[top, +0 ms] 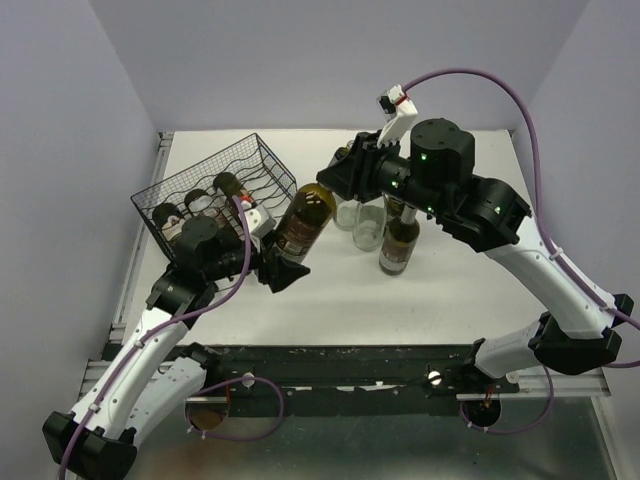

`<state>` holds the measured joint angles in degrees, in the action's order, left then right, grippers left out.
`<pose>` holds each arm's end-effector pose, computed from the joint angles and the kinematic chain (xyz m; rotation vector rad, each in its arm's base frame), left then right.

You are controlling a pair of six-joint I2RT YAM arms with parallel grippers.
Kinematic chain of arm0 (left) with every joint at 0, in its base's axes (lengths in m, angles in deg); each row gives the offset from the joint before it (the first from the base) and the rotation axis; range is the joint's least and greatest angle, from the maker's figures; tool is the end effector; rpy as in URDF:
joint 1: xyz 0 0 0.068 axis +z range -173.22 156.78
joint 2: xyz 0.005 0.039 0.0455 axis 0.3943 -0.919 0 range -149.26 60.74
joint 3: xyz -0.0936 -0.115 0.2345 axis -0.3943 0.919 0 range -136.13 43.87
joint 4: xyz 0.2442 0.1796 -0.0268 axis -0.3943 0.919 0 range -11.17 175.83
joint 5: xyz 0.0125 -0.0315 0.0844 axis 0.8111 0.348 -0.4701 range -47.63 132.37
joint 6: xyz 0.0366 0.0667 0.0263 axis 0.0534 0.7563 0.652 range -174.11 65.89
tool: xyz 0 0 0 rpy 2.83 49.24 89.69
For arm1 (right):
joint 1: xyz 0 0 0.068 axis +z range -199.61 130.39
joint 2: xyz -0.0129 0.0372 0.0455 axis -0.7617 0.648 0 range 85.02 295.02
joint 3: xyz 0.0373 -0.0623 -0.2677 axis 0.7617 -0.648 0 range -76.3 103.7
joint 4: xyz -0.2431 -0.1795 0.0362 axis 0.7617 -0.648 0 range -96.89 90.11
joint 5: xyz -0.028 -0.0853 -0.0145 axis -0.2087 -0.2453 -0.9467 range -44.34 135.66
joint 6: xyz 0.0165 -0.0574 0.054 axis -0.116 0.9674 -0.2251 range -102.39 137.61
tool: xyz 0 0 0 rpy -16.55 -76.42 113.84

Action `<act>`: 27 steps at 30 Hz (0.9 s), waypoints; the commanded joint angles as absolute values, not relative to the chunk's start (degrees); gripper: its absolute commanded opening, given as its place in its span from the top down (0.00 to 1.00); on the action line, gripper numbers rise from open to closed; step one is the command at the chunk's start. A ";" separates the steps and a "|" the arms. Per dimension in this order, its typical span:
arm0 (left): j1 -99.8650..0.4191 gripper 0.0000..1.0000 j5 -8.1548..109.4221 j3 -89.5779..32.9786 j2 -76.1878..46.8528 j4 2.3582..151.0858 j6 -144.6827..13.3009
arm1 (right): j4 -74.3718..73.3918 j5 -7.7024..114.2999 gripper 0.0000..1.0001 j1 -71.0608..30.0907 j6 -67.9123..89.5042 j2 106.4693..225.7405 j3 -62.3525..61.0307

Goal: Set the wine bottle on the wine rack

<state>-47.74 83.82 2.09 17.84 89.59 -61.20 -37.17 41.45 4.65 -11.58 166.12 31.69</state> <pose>0.1974 -0.1407 0.3248 0.8018 1.6599 -1.0310 0.2093 0.2822 0.5379 -0.3479 1.8277 0.9804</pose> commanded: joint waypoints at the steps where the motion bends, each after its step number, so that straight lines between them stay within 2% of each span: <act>1: -47.83 0.60 84.74 1.33 19.95 86.83 -60.70 | -31.10 45.31 0.99 4.88 -13.94 164.30 30.41; 2: -47.83 0.70 84.74 1.50 20.31 86.04 -60.62 | -31.10 45.22 0.99 4.88 -13.86 164.21 29.97; 3: -47.83 0.91 84.74 1.68 20.57 85.60 -60.53 | -31.27 45.22 0.99 4.88 -13.68 163.87 29.62; 4: -47.83 1.00 84.04 1.77 20.75 85.25 -60.53 | -31.27 45.31 0.99 4.97 -13.42 163.78 29.27; 8: -47.92 1.00 81.40 1.86 21.71 84.01 -59.13 | -32.76 46.98 0.99 4.97 -12.36 163.34 28.65; 10: -47.92 1.00 79.12 1.51 22.15 83.57 -57.64 | -33.55 46.98 0.93 4.97 -11.92 163.16 28.65; 12: -47.92 1.00 77.45 0.98 22.59 83.14 -55.09 | -33.56 47.24 0.75 4.88 -11.13 162.64 28.21; 14: -48.01 1.00 77.18 0.37 22.86 82.43 -50.98 | -32.86 47.41 0.50 4.88 -10.26 161.93 27.42; 16: -48.27 1.00 76.74 0.54 23.56 80.07 -46.66 | -32.24 47.16 0.31 4.88 -9.81 161.58 26.80; 18: -48.54 1.00 75.86 1.68 24.17 76.74 -42.79 | -32.06 46.98 0.21 4.97 -8.85 161.40 26.54; 27: -49.06 1.00 70.42 3.17 22.60 70.22 -26.53 | -31.97 47.59 0.04 4.88 -6.56 159.38 25.22</act>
<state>-48.50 74.45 2.94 22.98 81.00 -37.36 -32.65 45.54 4.71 -8.41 161.62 26.20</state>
